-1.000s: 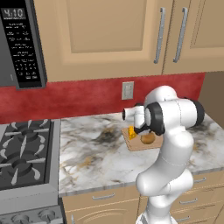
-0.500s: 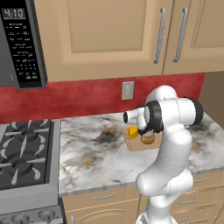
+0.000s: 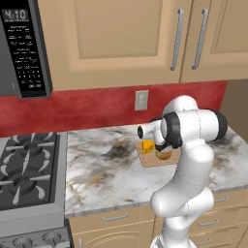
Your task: Retrieve the reheated potato from the microwave, then place the potato, cheese, and condiment on the cutting board.
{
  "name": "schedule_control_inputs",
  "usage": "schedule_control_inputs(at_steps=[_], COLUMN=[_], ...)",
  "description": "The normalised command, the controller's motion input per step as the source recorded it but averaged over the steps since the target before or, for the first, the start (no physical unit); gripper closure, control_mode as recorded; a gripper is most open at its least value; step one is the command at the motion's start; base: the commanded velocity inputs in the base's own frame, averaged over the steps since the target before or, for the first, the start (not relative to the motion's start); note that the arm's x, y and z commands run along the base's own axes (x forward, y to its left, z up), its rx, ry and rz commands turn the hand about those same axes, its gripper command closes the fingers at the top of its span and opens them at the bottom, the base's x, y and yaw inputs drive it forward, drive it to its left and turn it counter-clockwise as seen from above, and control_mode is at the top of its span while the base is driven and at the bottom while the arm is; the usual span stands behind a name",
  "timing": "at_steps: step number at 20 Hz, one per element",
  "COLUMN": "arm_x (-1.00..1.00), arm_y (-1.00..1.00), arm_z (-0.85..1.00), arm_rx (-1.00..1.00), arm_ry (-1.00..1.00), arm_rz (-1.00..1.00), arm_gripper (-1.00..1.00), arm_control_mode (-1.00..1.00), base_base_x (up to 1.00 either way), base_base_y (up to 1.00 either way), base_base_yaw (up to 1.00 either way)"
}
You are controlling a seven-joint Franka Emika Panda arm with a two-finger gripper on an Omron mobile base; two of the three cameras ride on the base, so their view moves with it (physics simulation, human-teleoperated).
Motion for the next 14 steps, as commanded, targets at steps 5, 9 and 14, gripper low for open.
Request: schedule_control_inputs(at_steps=[5,9,14], arm_x=[-0.62,-0.63,-0.23], arm_y=[0.04,0.10,0.13], arm_z=[-0.26,-0.14,0.00], arm_rx=[0.00,0.00,0.00], arm_ry=[-0.10,-0.11,-0.09], arm_rz=[0.00,0.00,0.00], arm_gripper=[-1.00,-1.00,-1.00], arm_control_mode=[-1.00,-1.00,-1.00], base_base_x=[0.00,0.00,0.00], base_base_y=[0.00,0.00,0.00], base_base_yaw=[0.00,0.00,0.00])
